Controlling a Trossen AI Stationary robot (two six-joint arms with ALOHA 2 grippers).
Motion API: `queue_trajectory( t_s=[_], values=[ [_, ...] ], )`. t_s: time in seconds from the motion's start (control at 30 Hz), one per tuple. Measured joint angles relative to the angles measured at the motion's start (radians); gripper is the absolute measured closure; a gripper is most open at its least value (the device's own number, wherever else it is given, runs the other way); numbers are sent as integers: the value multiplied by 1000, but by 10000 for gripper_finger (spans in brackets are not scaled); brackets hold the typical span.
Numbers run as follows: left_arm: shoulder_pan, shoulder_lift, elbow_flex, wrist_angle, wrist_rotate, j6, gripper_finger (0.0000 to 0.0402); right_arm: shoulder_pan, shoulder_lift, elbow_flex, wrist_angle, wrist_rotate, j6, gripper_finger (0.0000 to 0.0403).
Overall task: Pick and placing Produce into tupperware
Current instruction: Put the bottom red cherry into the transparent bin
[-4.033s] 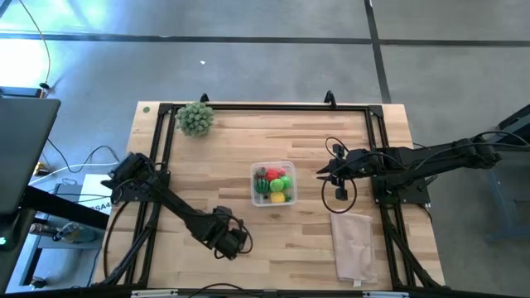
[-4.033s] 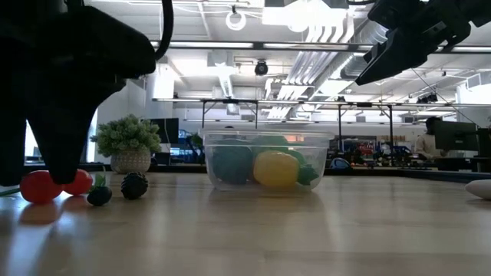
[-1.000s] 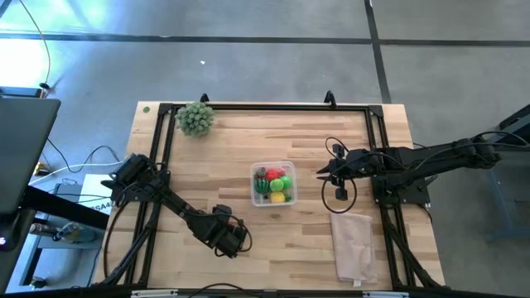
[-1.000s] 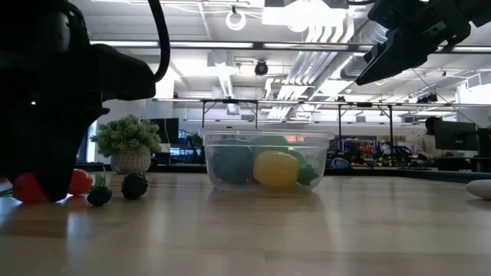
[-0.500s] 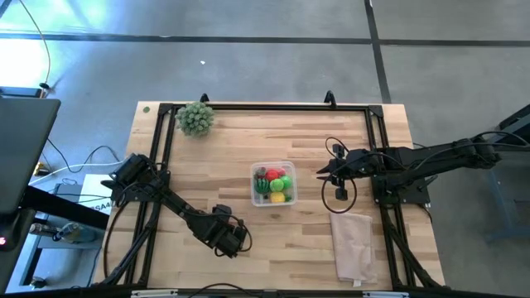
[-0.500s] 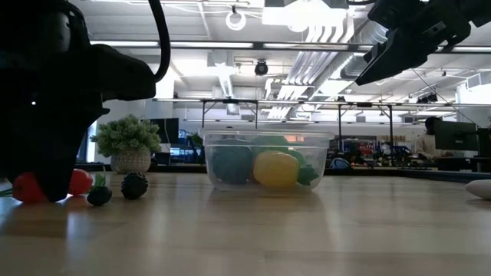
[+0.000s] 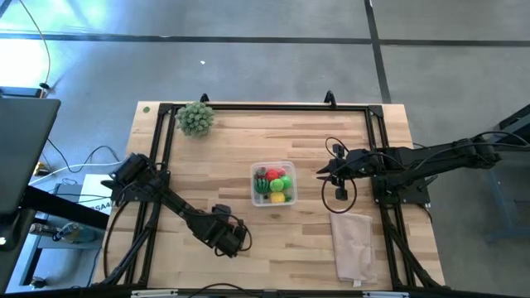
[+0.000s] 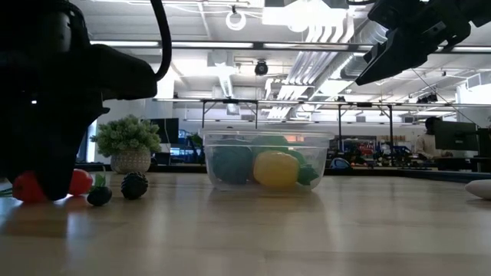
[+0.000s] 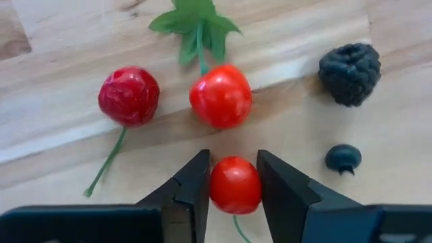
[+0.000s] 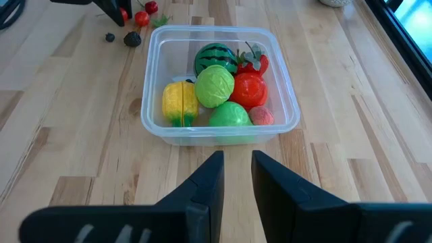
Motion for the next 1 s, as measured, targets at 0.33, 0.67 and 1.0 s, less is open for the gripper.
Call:
queue_trajectory(
  t_s=[0.33,0.67,1.0],
  values=[
    [0,-68,138,-180,-143,2,299,0,0,0,-1,0,0,336],
    [97,-77,461,-447,-414,240,298,0,0,0,0,0,0,336],
    [350,-19,518,-222,-213,727,299,0,0,0,0,0,0,336]
  ],
)
